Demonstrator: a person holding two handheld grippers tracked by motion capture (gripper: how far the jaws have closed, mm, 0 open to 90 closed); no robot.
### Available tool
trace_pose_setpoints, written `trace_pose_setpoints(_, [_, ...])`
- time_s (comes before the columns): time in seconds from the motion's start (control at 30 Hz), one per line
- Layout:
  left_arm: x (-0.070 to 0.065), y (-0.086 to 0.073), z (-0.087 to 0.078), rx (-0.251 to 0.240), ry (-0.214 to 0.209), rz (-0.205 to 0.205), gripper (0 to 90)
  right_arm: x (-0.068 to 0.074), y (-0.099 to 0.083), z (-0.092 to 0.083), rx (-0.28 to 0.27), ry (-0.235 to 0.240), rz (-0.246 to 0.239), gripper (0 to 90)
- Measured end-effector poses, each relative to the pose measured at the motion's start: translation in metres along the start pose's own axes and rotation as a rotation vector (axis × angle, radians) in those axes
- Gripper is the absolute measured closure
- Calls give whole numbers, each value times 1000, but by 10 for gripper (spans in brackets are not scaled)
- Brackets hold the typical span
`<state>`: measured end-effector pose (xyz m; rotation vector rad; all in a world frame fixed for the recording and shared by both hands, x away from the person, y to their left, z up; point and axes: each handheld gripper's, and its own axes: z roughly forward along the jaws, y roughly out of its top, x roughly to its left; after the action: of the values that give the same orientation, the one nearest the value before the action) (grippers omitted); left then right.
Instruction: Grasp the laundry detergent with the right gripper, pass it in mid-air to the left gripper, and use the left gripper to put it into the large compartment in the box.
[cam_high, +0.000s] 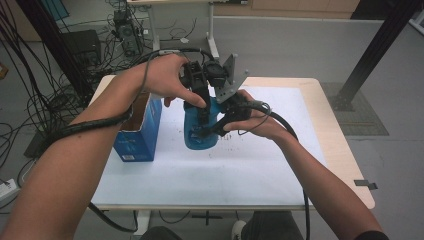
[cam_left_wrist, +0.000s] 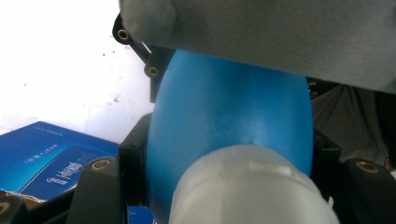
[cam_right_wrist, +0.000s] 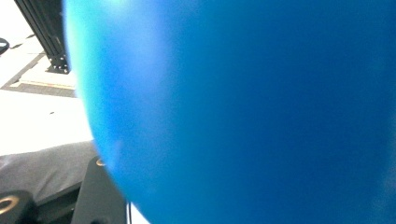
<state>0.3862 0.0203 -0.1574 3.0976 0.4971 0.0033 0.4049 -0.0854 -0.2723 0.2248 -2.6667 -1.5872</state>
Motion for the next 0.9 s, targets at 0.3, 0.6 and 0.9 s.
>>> trace_pose_setpoints(0.3, [-2, 1, -1, 3, 7, 6, 369, 2, 0, -1, -3, 1, 15, 386])
trace_pose_setpoints(0.6, [-2, -2, -2, -1, 8, -2, 369, 1, -1, 2, -6, -18, -7, 328])
trace_pose_setpoints(0.9, [4, -9, -6, -5, 13, -43, 368, 1, -16, -13, 28, -69, 113, 124])
